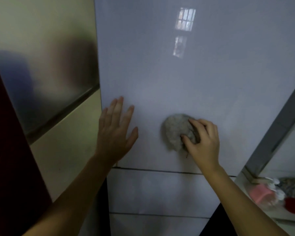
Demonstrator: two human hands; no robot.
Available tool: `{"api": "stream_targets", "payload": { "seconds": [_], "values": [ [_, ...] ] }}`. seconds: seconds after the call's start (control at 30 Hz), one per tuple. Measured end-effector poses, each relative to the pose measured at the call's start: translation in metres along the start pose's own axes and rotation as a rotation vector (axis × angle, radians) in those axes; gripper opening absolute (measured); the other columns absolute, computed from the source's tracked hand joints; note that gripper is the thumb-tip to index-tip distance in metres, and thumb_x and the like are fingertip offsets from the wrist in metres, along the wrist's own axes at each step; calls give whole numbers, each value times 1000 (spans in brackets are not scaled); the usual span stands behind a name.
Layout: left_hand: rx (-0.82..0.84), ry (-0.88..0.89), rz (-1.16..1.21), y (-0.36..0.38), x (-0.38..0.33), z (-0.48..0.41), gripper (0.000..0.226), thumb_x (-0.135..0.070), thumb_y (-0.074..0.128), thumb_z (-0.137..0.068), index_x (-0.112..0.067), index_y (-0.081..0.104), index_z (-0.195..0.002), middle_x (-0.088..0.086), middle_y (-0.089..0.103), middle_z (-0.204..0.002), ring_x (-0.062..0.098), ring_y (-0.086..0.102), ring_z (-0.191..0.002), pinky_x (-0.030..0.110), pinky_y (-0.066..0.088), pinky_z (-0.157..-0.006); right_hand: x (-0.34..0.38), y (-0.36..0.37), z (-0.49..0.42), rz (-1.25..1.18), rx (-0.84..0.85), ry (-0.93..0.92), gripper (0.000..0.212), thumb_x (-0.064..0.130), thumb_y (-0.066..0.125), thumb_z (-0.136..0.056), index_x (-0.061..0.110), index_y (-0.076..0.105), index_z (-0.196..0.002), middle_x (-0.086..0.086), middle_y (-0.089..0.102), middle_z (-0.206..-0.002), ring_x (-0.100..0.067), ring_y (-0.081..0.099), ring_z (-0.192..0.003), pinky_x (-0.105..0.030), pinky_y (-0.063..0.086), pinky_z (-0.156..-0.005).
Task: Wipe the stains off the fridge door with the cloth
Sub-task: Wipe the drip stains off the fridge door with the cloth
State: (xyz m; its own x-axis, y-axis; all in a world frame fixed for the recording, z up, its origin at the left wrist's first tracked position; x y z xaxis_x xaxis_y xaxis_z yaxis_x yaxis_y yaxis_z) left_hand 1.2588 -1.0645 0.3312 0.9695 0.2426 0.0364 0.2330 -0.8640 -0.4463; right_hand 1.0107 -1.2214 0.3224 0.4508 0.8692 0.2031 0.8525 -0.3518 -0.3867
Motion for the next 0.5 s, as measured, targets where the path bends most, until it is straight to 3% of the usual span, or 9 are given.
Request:
{"api": "stream_targets", "payload": {
  "seconds": [0.13, 0.23, 0.33, 0.5],
  "values": [
    [30, 88, 4, 17, -23, -16, 65, -48, 44, -100, -17, 34, -156, 18, 21, -167, 35, 17, -156, 55, 19, -125, 0, -2, -8, -68, -54, 88, 53, 33, 73, -82, 14, 61, -130, -5, 51, -122, -27, 51, -114, -37, 48, -93],
    [31, 89, -17, 30, -26, -15, 67, -50, 42, -100, -18, 31, -157, 18, 15, -168, 36, 11, -157, 57, 16, -125, 7, 7, 1, -47, -9, 54, 53, 37, 71, -84, 13, 61, -129, -7, 52, -124, -28, 50, -114, -35, 46, -94],
    [11, 115, -25, 36, -24, -13, 67, -49, 44, -100, -17, 30, -158, 19, 13, -169, 38, 11, -157, 60, 17, -124, -7, 6, 20, 12, 48, 10, 50, 37, 69, -88, 10, 63, -129, -9, 54, -125, -29, 51, -113, -41, 49, -93],
    [9, 139, 7, 32, -19, -13, 63, -46, 42, -101, -16, 36, -156, 17, 17, -168, 36, 12, -157, 58, 18, -125, -49, -18, 50, -9, 4, 222, 52, 32, 66, -84, 13, 59, -131, -5, 52, -126, -26, 53, -117, -46, 53, -91]
  ]
}}
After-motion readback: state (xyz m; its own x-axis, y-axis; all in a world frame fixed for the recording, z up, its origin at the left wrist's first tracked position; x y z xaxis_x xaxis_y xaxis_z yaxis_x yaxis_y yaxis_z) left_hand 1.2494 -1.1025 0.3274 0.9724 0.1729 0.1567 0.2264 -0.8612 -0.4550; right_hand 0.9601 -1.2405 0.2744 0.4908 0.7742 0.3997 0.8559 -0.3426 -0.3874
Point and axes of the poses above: each hand's wrist, its own z-axis away from the middle knuckle, its own y-axis out of the palm, x = y × z, the point moved 4 cm from there along -z, towards the middle knuckle
